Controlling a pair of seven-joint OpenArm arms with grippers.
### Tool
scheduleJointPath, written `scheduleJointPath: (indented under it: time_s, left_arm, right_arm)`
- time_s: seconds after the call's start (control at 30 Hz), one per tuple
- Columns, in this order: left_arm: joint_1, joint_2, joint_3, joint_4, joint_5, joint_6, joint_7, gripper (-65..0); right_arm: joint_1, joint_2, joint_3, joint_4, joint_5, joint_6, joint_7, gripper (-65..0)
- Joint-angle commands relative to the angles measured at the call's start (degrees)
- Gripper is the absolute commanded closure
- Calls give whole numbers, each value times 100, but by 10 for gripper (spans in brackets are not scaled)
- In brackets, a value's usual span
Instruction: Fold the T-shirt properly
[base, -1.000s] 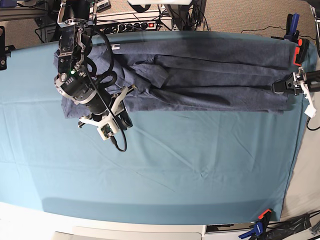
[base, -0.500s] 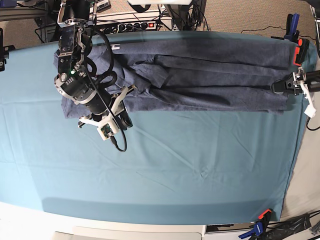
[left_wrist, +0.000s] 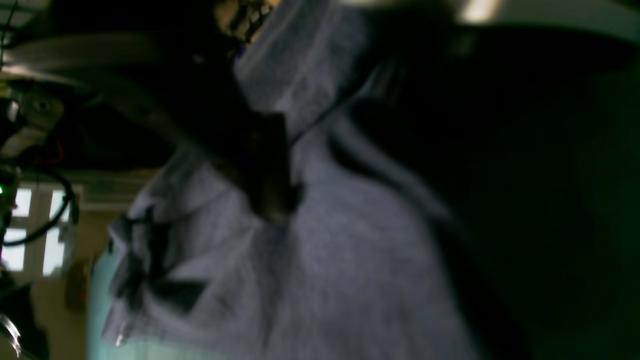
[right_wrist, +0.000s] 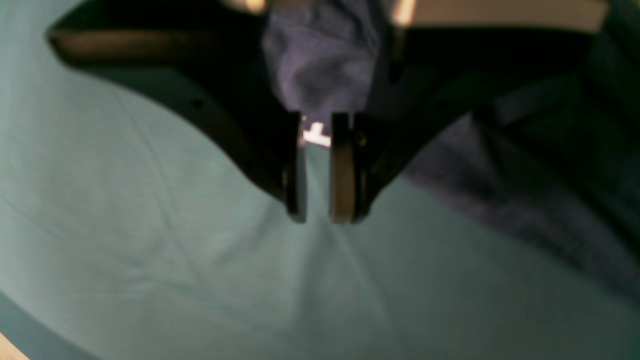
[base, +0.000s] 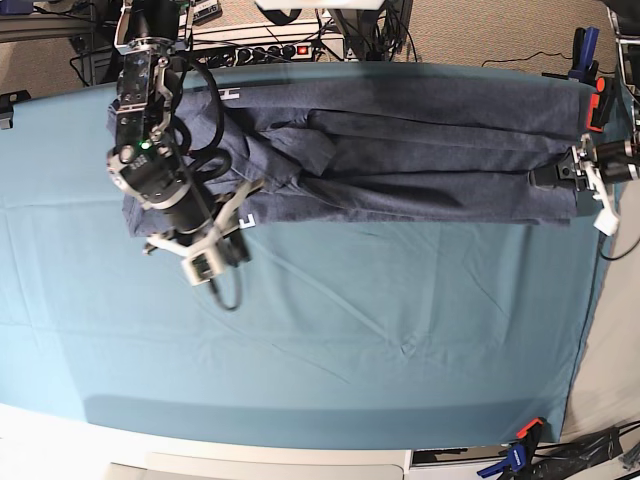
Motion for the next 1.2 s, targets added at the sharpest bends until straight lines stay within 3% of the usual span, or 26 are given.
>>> scheduleJointPath:
  time_s: [0.0, 0.07, 0.23, 0.57, 0.83, 1.17]
  left_arm:
    - [31, -83, 37, 7, 281, 40, 293, -82]
    - [31, -85, 37, 7, 281, 40, 291, 0]
    - [28, -83, 37, 7, 281, 40, 293, 0]
    - [-157, -79, 37, 396, 281, 40, 354, 0]
    - [-144, -17, 37, 1375, 281, 40, 391, 0]
    - [-109, 581, 39, 2500, 281, 40, 289, 0]
  right_arm:
    - [94, 31, 184, 105, -15, -155, 170, -95]
    - [94, 31, 553, 105, -15, -393, 170, -95]
    - [94, 35, 1676, 105, -13, -601, 164, -95]
    - [85, 39, 3239, 105, -11, -597, -17, -95]
    - [-310, 195, 3709, 105, 11, -597, -17, -95]
    - [-560, 190, 3738, 105, 59, -595, -33, -95]
